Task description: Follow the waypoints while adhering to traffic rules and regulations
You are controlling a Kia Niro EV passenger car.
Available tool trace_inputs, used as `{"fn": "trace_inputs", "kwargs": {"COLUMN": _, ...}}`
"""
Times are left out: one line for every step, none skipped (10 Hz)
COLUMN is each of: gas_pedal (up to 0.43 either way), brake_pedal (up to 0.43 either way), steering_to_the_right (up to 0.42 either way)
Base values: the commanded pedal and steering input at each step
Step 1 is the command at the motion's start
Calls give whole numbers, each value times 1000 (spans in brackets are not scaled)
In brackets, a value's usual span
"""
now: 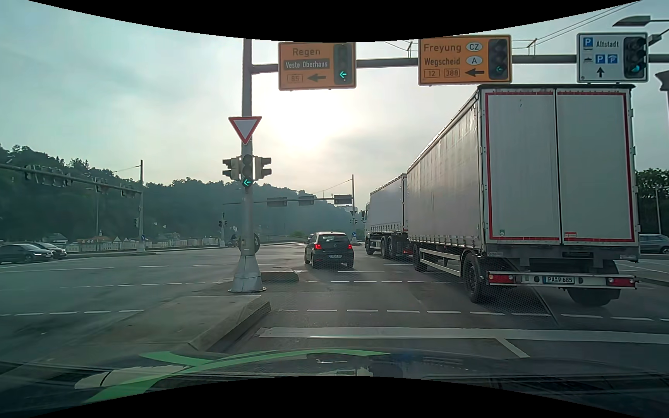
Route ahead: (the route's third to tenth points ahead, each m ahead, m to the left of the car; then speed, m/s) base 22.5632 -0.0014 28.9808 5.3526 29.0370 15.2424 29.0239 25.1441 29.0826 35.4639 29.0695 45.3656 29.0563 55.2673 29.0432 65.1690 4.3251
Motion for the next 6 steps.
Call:
{"fn": "trace_inputs", "kwargs": {"gas_pedal": 339, "brake_pedal": 0, "steering_to_the_right": 1}}
{"fn": "trace_inputs", "kwargs": {"gas_pedal": 331, "brake_pedal": 0, "steering_to_the_right": 1}}
{"fn": "trace_inputs", "kwargs": {"gas_pedal": 319, "brake_pedal": 0, "steering_to_the_right": 1}}
{"fn": "trace_inputs", "kwargs": {"gas_pedal": 299, "brake_pedal": 0, "steering_to_the_right": 1}}
{"fn": "trace_inputs", "kwargs": {"gas_pedal": 268, "brake_pedal": 0, "steering_to_the_right": 1}}
{"fn": "trace_inputs", "kwargs": {"gas_pedal": 248, "brake_pedal": 0, "steering_to_the_right": 1}}
